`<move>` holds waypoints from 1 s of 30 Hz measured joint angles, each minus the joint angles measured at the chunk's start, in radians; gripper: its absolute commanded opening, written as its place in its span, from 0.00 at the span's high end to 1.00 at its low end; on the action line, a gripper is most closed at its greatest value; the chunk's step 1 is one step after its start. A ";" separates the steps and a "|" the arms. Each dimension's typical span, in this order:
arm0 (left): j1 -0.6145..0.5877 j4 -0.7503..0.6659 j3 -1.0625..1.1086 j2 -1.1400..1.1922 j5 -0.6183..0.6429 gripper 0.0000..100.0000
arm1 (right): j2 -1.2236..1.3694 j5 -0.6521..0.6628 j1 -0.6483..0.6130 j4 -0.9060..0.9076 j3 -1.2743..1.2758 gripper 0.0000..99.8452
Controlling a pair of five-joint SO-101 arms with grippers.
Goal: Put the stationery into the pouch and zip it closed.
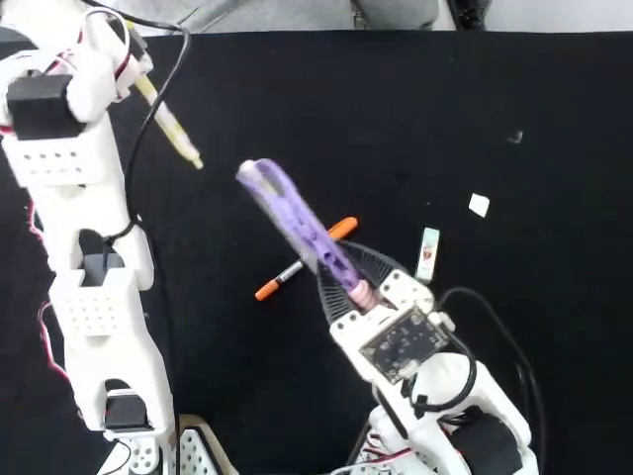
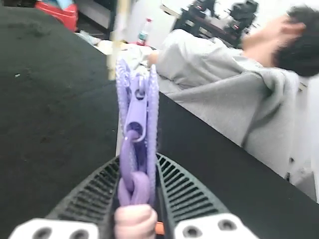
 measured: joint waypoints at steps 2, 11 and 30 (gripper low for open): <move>0.000 0.000 -0.002 -0.043 0.031 0.97 | 0.000 0.000 -0.043 0.011 0.000 0.99; 0.000 0.003 0.130 -0.293 0.048 0.97 | 0.000 0.000 -0.084 0.011 0.000 0.99; 0.005 0.000 0.608 -0.629 0.034 0.97 | 0.000 0.000 -0.086 0.011 0.000 0.99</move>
